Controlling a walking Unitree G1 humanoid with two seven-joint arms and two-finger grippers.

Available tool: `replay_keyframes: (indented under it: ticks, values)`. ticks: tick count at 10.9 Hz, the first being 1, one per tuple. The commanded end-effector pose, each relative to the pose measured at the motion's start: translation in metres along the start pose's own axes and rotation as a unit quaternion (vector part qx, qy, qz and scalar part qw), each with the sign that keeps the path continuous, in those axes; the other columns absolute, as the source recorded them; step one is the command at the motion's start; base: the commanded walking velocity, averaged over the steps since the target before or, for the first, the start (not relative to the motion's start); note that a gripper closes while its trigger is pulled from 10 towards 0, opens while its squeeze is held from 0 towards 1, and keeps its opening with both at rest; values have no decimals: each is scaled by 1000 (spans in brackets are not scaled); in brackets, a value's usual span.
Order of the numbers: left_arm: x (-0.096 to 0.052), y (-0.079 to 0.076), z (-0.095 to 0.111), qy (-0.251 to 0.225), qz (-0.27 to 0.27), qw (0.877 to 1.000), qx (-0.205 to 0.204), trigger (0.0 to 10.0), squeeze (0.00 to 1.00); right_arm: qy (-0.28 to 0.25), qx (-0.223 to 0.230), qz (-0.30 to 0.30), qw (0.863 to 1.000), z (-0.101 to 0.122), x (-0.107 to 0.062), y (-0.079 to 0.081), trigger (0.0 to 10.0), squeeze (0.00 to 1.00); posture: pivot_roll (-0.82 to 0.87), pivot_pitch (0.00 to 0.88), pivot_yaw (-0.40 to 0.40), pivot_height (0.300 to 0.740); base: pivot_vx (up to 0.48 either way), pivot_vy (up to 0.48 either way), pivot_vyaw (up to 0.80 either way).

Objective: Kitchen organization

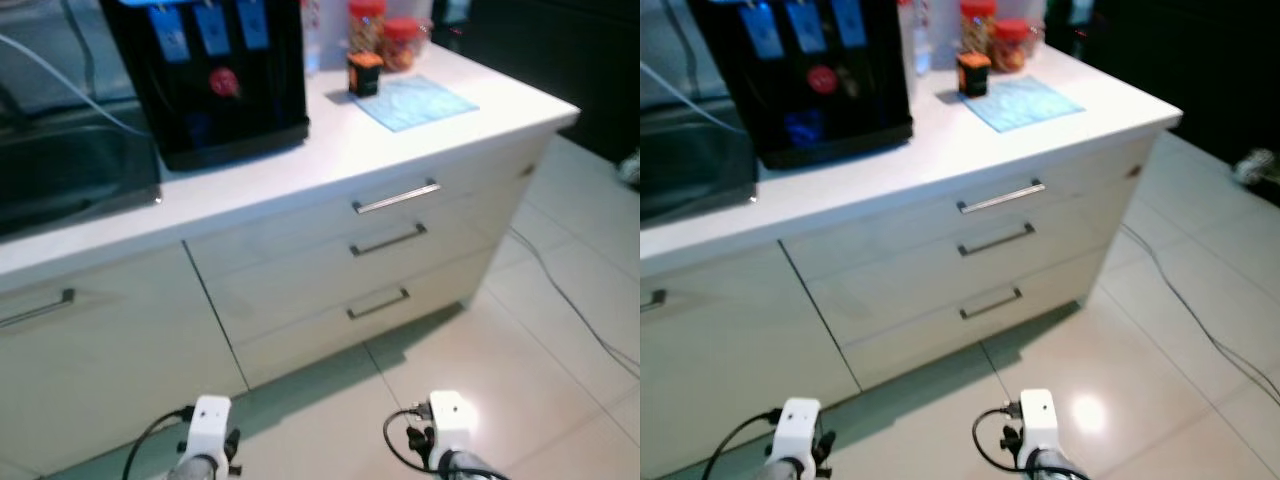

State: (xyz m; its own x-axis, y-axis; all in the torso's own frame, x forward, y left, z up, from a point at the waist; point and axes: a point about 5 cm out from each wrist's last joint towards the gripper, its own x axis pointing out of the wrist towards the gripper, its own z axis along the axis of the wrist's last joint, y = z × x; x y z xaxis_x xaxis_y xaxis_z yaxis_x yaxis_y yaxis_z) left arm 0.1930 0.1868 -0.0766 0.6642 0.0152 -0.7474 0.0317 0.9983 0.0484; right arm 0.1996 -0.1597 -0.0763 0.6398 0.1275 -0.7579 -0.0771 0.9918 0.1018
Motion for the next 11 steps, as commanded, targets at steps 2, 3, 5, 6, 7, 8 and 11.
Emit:
replay_keyframes:
  ticks: [2, 3, 5, 6, 7, 8, 11]
  values:
    - [0, -1, 0, 1, 0, 1000, -4, 10000, 0, 0, 4, -2, 1000, 0, 0, -2, 10000, 0, 89, 0, 47, 740, 0, 0, 800]
    - [0, 0, 0, 1, 1, 1000, -4, 10000, 0, 0, 4, -2, 1000, -1, 0, -1, 10000, 0, 89, 0, 50, 740, 0, 0, 800]
    - [0, 0, 1, 1, 1, 1000, -4, 10000, 0, 1, 6, -2, 1000, -1, 0, 0, 10000, 0, 89, 0, 51, 740, 0, 0, 800]
    - [1, 1, 2, 0, 2, 1000, -4, 10000, 0, 1, 7, -2, 1000, -1, 0, 1, 10000, 0, 89, 0, 54, 740, 0, 0, 800]
    - [1, 1, 2, 0, 2, 1000, -4, 10000, 0, 1, 8, -2, 1000, -1, 0, 1, 10000, 0, 89, 0, 55, 740, 0, 0, 800]
    - [1, 1, 2, 0, 2, 1000, -4, 10000, 0, 1, 8, -1, 1000, -1, 0, 1, 10000, 0, 89, 0, 56, 740, 0, 0, 800]
    - [1, 1, 3, -1, 3, 1000, -6, 10000, 0, 1, 11, -4, 1000, -2, 0, 1, 10000, 0, 89, 0, 57, 740, 0, 0, 688]
